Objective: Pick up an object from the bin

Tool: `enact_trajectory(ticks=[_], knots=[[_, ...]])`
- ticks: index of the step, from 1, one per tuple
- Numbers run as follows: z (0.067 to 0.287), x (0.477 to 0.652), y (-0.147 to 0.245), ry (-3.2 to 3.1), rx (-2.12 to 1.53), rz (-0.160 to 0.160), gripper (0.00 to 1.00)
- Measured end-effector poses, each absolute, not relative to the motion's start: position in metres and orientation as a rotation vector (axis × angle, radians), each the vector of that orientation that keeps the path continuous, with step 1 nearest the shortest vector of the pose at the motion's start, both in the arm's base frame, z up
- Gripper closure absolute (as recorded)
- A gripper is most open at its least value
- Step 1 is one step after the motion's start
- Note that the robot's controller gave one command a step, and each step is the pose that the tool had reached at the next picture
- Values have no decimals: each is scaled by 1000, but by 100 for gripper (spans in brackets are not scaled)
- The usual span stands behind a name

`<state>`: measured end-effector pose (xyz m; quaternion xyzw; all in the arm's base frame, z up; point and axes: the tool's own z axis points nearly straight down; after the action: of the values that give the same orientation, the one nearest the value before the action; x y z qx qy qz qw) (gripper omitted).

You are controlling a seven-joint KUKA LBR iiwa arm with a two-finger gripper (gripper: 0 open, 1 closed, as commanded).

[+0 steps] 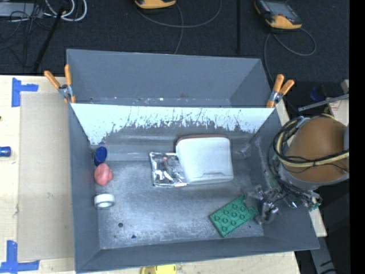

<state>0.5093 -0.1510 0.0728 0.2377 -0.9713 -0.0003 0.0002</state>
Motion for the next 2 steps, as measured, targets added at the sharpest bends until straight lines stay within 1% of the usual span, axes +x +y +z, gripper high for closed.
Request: enact_trajectory(ticks=[1,2], knots=[[73,495,-152,-3063,770,3,100],[197,486,-108,-3041,815,3,100]])
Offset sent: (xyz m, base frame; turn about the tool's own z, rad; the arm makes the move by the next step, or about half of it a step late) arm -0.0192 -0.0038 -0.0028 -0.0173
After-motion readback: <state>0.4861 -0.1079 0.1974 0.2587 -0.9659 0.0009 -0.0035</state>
